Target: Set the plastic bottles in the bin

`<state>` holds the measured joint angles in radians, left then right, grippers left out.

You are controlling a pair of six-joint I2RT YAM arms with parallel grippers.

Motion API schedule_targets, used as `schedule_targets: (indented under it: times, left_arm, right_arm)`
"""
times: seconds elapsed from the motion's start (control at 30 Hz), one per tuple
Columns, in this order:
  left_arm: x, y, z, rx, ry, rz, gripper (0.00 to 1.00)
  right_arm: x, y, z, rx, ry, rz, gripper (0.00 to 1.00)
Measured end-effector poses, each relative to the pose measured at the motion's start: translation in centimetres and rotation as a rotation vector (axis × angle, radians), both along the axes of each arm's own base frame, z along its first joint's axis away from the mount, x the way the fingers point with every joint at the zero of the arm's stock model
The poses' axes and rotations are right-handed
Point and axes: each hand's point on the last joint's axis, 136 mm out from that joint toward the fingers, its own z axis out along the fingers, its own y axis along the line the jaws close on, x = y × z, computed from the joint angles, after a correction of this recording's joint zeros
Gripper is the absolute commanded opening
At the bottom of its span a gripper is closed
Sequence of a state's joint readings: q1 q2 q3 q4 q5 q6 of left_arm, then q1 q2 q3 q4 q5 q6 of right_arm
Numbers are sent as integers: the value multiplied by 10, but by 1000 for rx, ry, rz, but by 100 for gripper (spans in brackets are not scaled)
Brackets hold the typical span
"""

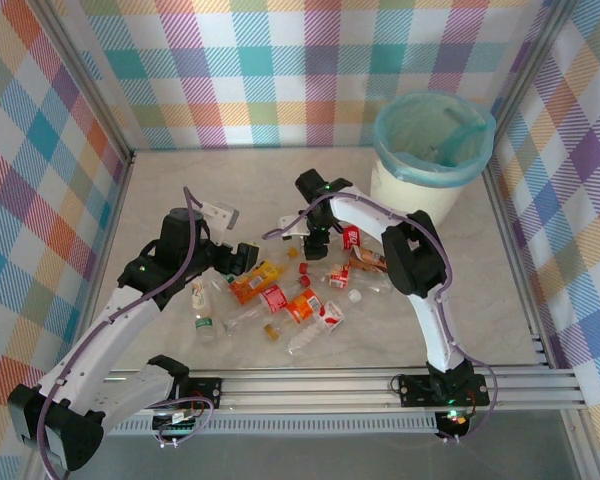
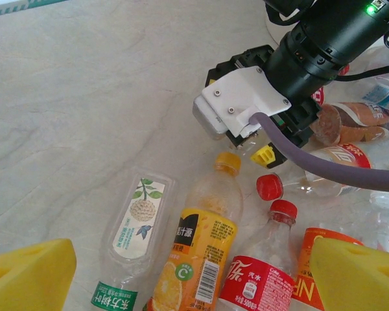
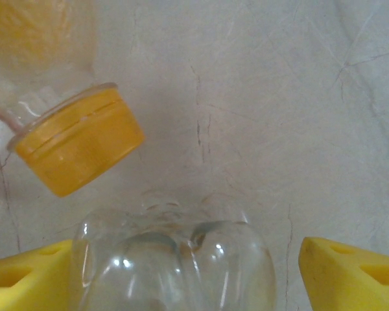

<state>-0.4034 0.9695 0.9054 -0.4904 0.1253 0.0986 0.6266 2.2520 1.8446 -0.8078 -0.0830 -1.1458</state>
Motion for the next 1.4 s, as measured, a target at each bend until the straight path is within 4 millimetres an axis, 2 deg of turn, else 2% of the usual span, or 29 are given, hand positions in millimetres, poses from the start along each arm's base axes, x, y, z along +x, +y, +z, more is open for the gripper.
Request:
schedule_targets:
  times: [0.2, 0.5, 0.6, 0.7, 0.77, 0.87, 1.0, 1.13, 1.23, 1.4]
  left_arm:
    - [1, 2, 0, 7, -2, 9, 93]
    - [2, 5, 0, 22, -9, 24, 93]
    - [5, 6, 8, 19, -27, 30, 93]
    - [8, 4, 27, 3, -66, 31, 92]
    - [12, 3, 47, -15, -106, 31, 92]
    - [17, 0, 84, -47, -180, 31, 91]
    - [26, -3, 133, -89, -272, 32, 90]
    - [35, -10, 179, -130, -349, 19, 90]
    - [37, -16, 200, -157, -381, -4, 89]
    - [40, -24, 223, -192, -414, -37, 88]
  right_arm:
    - [1, 1, -3, -1, 11, -1, 70]
    - [11, 11, 20, 54, -10, -17, 63]
    - [11, 13, 27, 77, -5, -31, 62]
    - [11, 16, 47, 121, -13, -54, 60]
    - [11, 19, 70, 171, -28, -73, 60]
    - [10, 26, 119, 281, -60, -105, 58]
    - [9, 33, 208, 483, -134, -144, 56]
    - [-5, 30, 294, 675, -197, -160, 55]
    - [-19, 26, 345, 793, -225, -165, 53]
    - [-31, 12, 402, 920, -258, -206, 52]
